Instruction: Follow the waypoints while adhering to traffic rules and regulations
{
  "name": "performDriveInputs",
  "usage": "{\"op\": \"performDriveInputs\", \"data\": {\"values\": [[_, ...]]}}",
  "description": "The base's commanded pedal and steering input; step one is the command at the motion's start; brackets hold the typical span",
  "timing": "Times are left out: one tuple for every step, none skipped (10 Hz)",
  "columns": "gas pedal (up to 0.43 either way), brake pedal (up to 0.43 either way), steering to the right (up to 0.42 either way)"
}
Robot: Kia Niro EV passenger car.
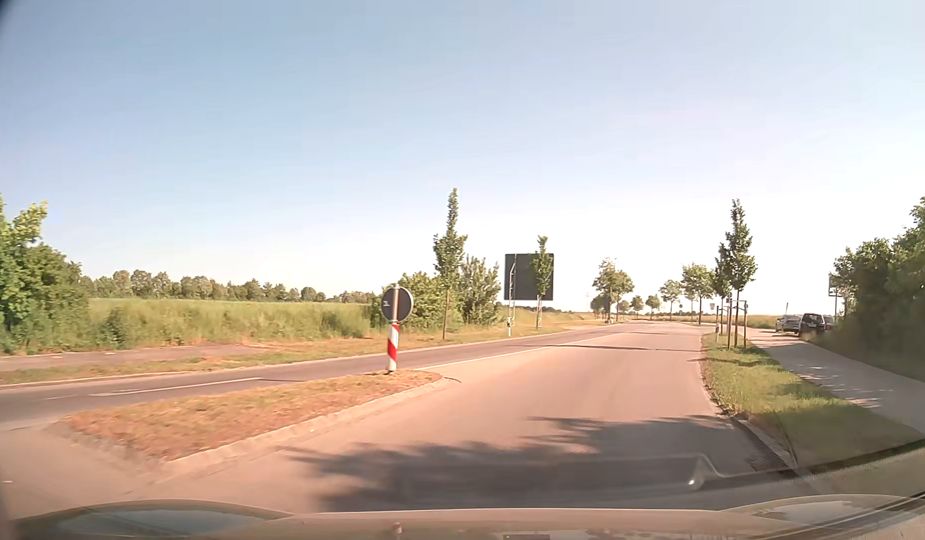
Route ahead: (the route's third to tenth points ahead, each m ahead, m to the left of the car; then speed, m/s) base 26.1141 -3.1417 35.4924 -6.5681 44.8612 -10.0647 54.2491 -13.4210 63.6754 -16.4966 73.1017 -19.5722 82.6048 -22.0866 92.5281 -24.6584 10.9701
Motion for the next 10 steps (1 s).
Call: {"op": "performDriveInputs", "data": {"values": [[0.319,0.012,0.135],[0.331,0.012,0.128],[0.350,0.012,0.120],[0.370,0.012,0.113],[0.378,0.012,0.103],[0.398,0.012,0.095],[0.398,0.012,0.088],[0.398,0.006,0.080],[0.409,0.012,0.071],[0.421,0.012,0.062]]}}
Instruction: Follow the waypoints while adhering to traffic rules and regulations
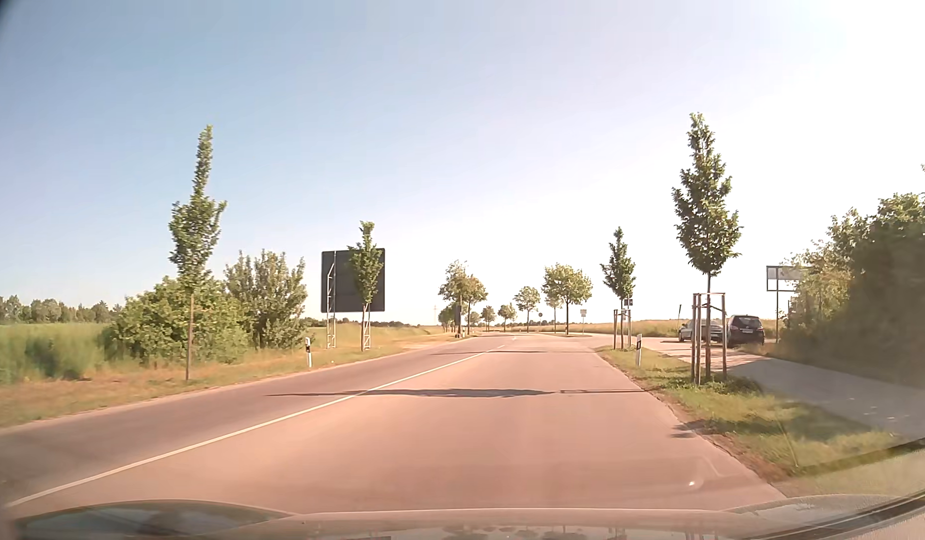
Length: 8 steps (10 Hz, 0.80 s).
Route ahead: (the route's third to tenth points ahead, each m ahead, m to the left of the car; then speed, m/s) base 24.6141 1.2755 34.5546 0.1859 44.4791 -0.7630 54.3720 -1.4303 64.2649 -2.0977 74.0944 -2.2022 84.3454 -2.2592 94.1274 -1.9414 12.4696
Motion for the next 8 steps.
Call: {"op": "performDriveInputs", "data": {"values": [[0.421,0.012,0.052],[0.429,0.012,0.042],[0.449,0.012,0.035],[0.449,0.012,0.029],[0.449,0.012,0.023],[0.449,0.012,0.018],[0.461,0.012,0.015],[0.461,0.012,0.012]]}}
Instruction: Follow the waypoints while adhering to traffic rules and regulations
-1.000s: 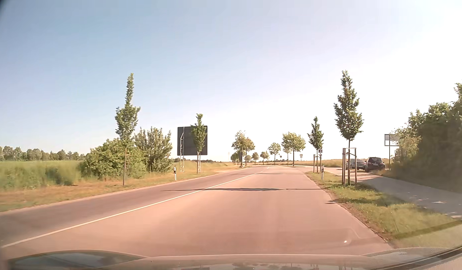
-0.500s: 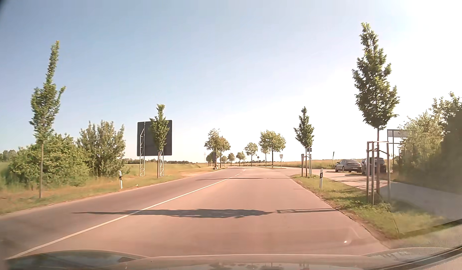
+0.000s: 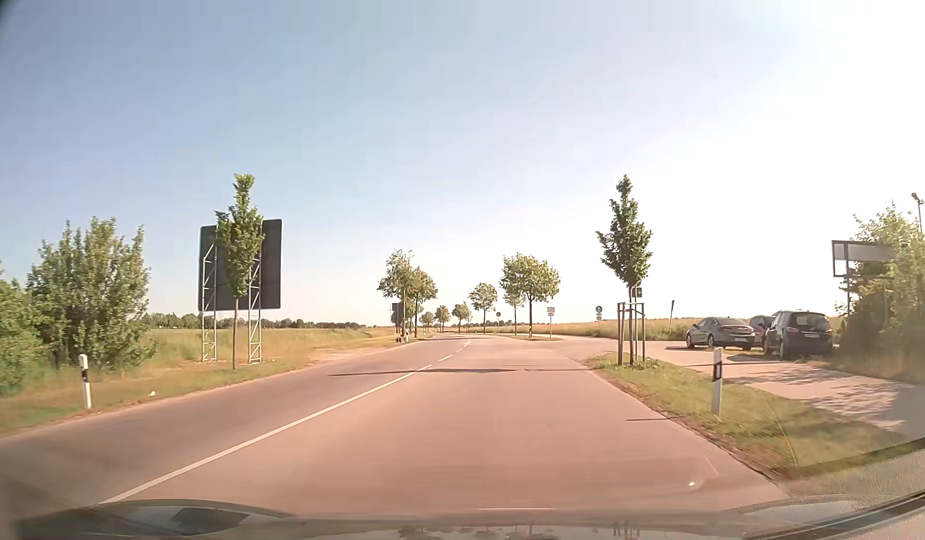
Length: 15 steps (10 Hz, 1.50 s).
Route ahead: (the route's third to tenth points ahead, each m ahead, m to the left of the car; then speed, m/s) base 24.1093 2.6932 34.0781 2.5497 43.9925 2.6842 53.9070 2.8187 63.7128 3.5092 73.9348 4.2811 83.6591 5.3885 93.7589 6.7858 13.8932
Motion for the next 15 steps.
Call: {"op": "performDriveInputs", "data": {"values": [[0.461,0.012,0.010],[0.461,0.012,0.008],[0.461,0.012,0.006],[0.469,0.012,0.004],[0.480,0.012,0.003],[0.480,0.012,0.000],[0.480,0.012,-0.006],[0.480,0.012,-0.009],[0.469,0.012,-0.012],[0.469,0.012,-0.012],[0.469,0.012,-0.012],[0.469,0.012,-0.011],[0.469,0.006,-0.011],[0.469,0.012,-0.011],[0.469,0.012,-0.010]]}}
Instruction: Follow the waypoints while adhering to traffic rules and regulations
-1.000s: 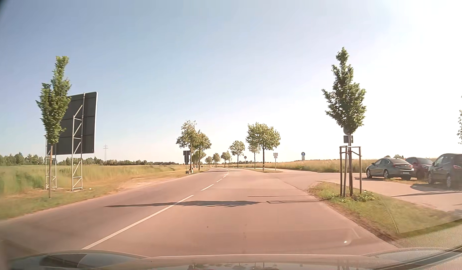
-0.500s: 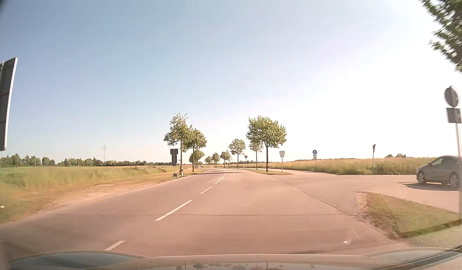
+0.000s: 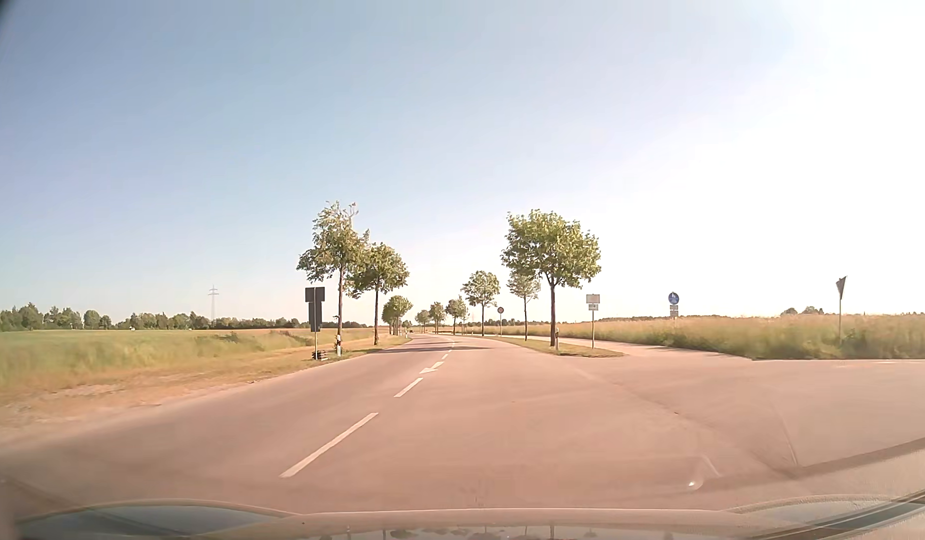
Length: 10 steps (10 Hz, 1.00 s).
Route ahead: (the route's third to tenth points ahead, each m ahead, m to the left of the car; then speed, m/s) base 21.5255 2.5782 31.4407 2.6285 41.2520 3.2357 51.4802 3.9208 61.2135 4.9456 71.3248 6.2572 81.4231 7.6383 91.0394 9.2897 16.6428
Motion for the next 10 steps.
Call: {"op": "performDriveInputs", "data": {"values": [[0.469,0.012,-0.010],[0.469,0.012,-0.010],[0.469,0.012,-0.010],[0.469,0.006,-0.010],[0.469,0.012,-0.010],[0.469,0.012,-0.011],[0.469,0.012,-0.012],[0.469,0.012,-0.013],[0.469,0.012,-0.013],[0.469,0.012,-0.013]]}}
